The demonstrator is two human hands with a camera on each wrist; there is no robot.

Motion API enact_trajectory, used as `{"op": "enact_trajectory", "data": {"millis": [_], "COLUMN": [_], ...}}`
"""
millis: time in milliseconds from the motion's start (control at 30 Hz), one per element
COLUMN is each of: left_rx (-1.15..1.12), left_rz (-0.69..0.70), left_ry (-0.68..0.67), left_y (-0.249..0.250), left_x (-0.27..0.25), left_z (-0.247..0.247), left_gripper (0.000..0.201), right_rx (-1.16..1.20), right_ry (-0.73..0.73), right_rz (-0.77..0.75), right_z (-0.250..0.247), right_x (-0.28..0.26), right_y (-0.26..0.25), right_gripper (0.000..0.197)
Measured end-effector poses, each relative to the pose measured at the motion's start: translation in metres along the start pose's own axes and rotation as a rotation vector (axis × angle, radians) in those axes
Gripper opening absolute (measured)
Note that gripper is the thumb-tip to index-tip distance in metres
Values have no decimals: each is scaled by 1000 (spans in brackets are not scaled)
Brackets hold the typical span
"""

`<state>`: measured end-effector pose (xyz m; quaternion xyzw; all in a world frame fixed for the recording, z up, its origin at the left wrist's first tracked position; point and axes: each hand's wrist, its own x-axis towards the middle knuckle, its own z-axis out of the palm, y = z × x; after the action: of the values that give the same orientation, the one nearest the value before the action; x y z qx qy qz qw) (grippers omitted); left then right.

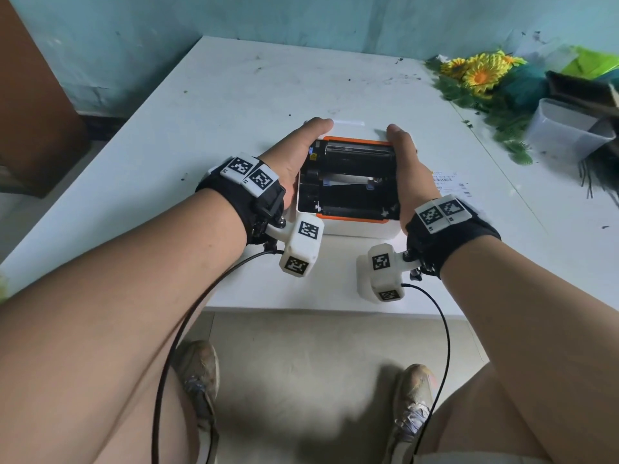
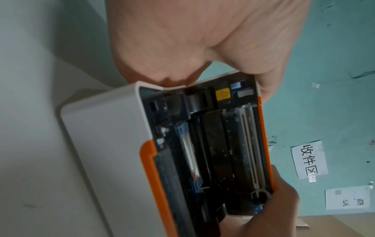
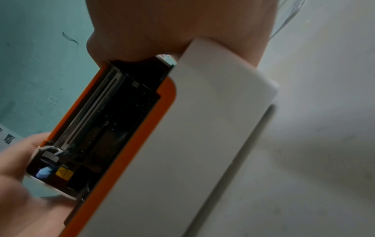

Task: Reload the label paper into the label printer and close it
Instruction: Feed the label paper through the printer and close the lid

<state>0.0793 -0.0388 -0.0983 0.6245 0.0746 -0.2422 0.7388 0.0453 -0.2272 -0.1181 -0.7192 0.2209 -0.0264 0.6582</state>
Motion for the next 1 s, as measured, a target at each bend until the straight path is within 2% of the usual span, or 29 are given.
{"op": "enact_trajectory", "data": {"millis": [133,400,533,667,833,933,1000], "left_rx": [-6,-45,-28,-29,-22,-18,-18], "left_rz": [-5,-5,3,-6,5,19,36], "left_ry": [10,38,57,54,29,48,58], "left_y": [-1,-1,-3,-4,-5,-8,-10], "left_x": [0,-8,-10,-11,-3,4,7], "left_z": [0,7,9,9,7,6,5], "left_gripper": [36,31,48,39,55,85,92], "right_rx": [6,25,23,28,45,43,38], "right_ry": [1,-52,-57,-86,-121,-127,-127], "right_rz": [-22,34,46,41,30,22,19], "right_z": [-1,-1,-1,-1,-3,-4,-3], "right_x": [0,-8,-7,-6,-2,-2,-4], "right_y": [1,0,0,1,1,2,1], "right_gripper": [78,72,77,79,79,75,72]}}
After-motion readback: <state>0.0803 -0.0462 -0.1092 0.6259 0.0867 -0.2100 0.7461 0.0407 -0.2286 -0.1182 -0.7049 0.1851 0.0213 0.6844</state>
